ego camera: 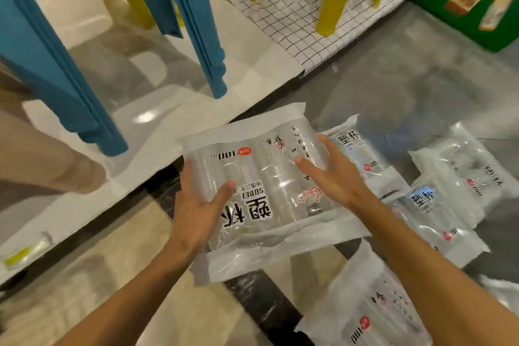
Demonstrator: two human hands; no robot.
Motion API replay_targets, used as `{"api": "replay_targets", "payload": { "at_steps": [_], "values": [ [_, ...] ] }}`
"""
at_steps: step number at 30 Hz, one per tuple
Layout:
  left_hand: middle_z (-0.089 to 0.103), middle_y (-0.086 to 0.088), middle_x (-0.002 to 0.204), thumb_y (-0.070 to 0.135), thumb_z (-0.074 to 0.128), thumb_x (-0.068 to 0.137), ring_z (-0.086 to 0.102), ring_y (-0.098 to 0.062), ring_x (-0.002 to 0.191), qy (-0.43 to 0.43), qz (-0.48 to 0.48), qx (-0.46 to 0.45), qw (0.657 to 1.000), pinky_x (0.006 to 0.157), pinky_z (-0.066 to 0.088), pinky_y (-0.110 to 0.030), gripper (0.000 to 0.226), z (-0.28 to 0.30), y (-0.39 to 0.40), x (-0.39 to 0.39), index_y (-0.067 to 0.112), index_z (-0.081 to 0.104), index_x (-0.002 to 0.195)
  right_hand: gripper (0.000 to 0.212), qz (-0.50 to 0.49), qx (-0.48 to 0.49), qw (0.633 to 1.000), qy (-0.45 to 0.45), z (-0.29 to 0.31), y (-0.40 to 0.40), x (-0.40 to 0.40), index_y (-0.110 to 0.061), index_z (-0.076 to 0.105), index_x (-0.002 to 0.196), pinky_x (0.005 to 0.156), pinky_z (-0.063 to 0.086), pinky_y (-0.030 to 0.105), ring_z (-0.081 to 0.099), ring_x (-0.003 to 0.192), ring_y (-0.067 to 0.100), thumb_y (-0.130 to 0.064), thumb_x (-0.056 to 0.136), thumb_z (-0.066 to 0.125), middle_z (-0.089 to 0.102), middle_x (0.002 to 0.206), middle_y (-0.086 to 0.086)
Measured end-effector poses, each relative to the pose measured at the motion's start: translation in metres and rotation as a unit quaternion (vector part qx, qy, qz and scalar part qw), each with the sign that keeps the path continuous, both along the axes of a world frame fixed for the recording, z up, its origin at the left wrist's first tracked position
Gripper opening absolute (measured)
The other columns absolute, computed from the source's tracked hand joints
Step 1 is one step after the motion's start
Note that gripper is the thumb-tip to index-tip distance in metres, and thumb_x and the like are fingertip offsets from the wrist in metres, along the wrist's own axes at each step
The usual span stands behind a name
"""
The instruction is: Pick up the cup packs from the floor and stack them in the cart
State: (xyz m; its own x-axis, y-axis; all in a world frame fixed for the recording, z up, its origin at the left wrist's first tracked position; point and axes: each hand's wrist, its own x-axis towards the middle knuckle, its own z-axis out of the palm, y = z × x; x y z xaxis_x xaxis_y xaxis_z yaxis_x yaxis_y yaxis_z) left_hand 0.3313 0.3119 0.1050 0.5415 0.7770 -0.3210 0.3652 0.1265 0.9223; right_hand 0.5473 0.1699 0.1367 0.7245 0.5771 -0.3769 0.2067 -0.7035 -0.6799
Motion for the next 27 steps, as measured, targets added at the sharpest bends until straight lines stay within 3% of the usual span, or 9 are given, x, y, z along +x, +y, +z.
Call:
{"api": "replay_targets", "payload": {
  "at_steps": [3, 7, 9, 13, 15, 17, 21, 24, 27],
  "values": [
    [0.047, 0.065, 0.095, 0.029, 0.074, 0.092, 0.053, 0.034, 0.089, -0.016, -0.016, 0.009, 1.0, 0.07, 0.05, -0.003, 0.069, 0.114, 0.001, -0.011, 0.046, 0.028, 0.142, 0.072, -0.018, 0.012, 1.0, -0.009, 0.118, -0.007, -0.015, -0.035, 0.035, 0.159, 0.099, 0.031, 0.024, 0.039, 0.122, 0.002, -0.055, 0.098, 0.065, 0.043, 0.132, -0.022],
    [0.06, 0.032, 0.131, 0.052, 0.075, 0.082, 0.063, 0.003, 0.115, -0.038, -0.019, 0.054, 0.998, 0.1, 0.052, -0.034, 0.08, 0.284, 0.028, -0.015, 0.051, 0.032, 0.149, 0.063, -0.033, 0.034, 0.999, -0.028, 0.298, 0.007, -0.025, -0.034, 0.041, 0.153, 0.09, 0.039, 0.028, 0.055, 0.112, 0.013, -0.054, 0.098, 0.065, 0.056, 0.123, -0.015],
    [0.054, 0.028, 0.137, 0.054, 0.075, 0.082, 0.057, 0.007, 0.117, -0.043, -0.022, 0.084, 0.995, 0.1, 0.046, -0.025, 0.084, 0.377, 0.045, -0.015, 0.041, 0.033, 0.154, 0.066, -0.041, 0.054, 0.997, -0.038, 0.388, 0.019, -0.026, -0.035, 0.04, 0.154, 0.097, 0.043, 0.034, 0.054, 0.114, 0.013, -0.057, 0.097, 0.065, 0.055, 0.124, -0.015],
    [0.044, 0.048, 0.119, 0.044, 0.075, 0.089, 0.047, 0.036, 0.096, -0.045, -0.023, 0.14, 0.989, 0.08, 0.036, 0.005, 0.08, 0.552, 0.08, -0.026, 0.038, 0.031, 0.156, 0.07, -0.041, 0.105, 0.992, -0.048, 0.562, 0.046, -0.037, -0.034, 0.04, 0.155, 0.108, 0.046, 0.037, 0.058, 0.121, 0.015, -0.056, 0.095, 0.068, 0.058, 0.121, -0.02],
    [0.051, 0.034, 0.136, 0.051, 0.075, 0.088, 0.053, 0.019, 0.112, -0.053, -0.031, 0.162, 0.985, 0.097, 0.04, -0.009, 0.086, 0.63, 0.093, -0.04, 0.036, 0.029, 0.159, 0.05, -0.035, 0.117, 0.991, -0.053, 0.637, 0.055, -0.048, -0.039, 0.044, 0.141, 0.09, 0.046, 0.018, 0.062, 0.1, 0.006, -0.05, 0.098, 0.067, 0.053, 0.103, -0.03],
    [0.051, 0.022, 0.145, 0.057, 0.074, 0.086, 0.053, -0.001, 0.127, -0.056, -0.028, 0.18, 0.982, 0.106, 0.042, -0.029, 0.087, 0.701, 0.105, -0.061, 0.037, 0.029, 0.158, 0.04, -0.022, 0.131, 0.989, -0.064, 0.705, 0.067, -0.066, -0.044, 0.039, 0.13, 0.078, 0.039, 0.015, 0.053, 0.084, -0.008, -0.048, 0.1, 0.066, 0.05, 0.099, -0.033],
    [0.059, 0.022, 0.132, 0.046, 0.076, 0.089, 0.062, -0.001, 0.113, -0.065, 0.004, 0.192, 0.979, 0.106, 0.048, -0.038, 0.064, 0.795, 0.11, -0.109, 0.041, 0.042, 0.143, 0.058, 0.015, 0.173, 0.983, -0.067, 0.786, 0.089, -0.104, -0.037, 0.043, 0.147, 0.089, 0.04, 0.031, 0.056, 0.105, 0.015, -0.054, 0.097, 0.067, 0.056, 0.118, -0.014],
    [0.057, 0.018, 0.136, 0.055, 0.075, 0.085, 0.06, -0.012, 0.122, -0.044, 0.062, 0.207, 0.975, 0.107, 0.048, -0.047, 0.067, 0.836, 0.106, -0.173, 0.045, 0.041, 0.141, 0.049, 0.071, 0.204, 0.974, -0.064, 0.822, 0.116, -0.146, -0.037, 0.048, 0.137, 0.089, 0.044, 0.035, 0.059, 0.106, 0.018, -0.053, 0.095, 0.07, 0.062, 0.121, -0.009],
    [0.054, 0.019, 0.145, 0.064, 0.074, 0.079, 0.057, -0.011, 0.128, -0.025, 0.16, 0.214, 0.963, 0.109, 0.044, -0.04, 0.088, 0.855, 0.093, -0.245, 0.043, 0.031, 0.153, 0.056, 0.162, 0.217, 0.961, -0.06, 0.839, 0.147, -0.198, -0.037, 0.048, 0.14, 0.097, 0.051, 0.043, 0.063, 0.111, 0.022, -0.057, 0.093, 0.071, 0.064, 0.121, -0.011]
  ]
}}
